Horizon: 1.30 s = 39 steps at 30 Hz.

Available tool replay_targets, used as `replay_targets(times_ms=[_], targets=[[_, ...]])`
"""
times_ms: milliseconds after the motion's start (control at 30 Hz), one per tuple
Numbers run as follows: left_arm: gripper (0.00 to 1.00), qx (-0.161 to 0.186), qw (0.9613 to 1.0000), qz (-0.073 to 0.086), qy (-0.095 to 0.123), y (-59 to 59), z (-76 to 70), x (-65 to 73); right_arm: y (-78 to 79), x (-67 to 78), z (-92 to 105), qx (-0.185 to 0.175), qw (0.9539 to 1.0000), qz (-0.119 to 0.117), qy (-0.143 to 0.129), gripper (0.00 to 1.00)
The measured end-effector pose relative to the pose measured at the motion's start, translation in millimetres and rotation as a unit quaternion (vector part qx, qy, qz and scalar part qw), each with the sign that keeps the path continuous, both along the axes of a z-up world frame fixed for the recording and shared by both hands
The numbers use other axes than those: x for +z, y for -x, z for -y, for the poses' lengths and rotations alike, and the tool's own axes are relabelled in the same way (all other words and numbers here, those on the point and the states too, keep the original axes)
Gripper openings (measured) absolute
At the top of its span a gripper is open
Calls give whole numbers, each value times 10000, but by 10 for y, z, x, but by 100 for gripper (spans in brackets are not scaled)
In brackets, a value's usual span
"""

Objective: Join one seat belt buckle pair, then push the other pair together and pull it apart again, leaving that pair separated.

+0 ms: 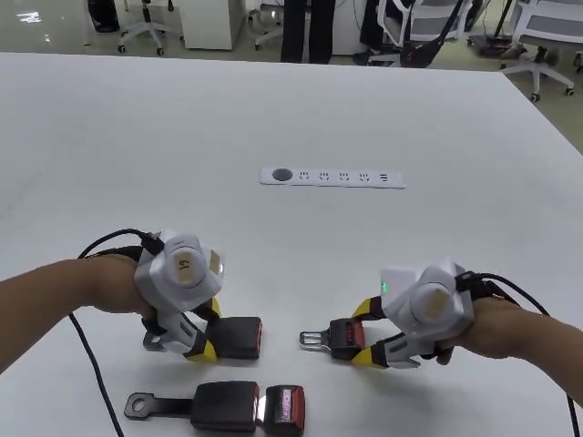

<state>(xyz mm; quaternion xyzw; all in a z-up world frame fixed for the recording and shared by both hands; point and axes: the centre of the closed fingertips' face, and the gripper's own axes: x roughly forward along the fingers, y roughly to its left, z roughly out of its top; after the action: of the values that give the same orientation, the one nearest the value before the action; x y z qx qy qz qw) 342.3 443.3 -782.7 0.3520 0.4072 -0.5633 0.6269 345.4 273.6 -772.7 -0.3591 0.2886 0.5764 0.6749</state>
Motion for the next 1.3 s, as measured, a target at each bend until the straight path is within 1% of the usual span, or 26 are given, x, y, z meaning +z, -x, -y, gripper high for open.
replay_targets(times_ms=[200,433,833,1300], targets=[[32,-21,10000,0,-50,3,3,7,6,2,-74,17,10000,9,-19,30],[32,-3,10000,-8,-12,11,11,13,-12,-13,-159,51,10000,16,-53,30],[32,-4,10000,-14,-24,5,7,0,30,-8,-307,139,9998,42,-102,30],[32,1,10000,-22,-23,6,7,-3,8,-16,-456,193,9997,39,-122,30]])
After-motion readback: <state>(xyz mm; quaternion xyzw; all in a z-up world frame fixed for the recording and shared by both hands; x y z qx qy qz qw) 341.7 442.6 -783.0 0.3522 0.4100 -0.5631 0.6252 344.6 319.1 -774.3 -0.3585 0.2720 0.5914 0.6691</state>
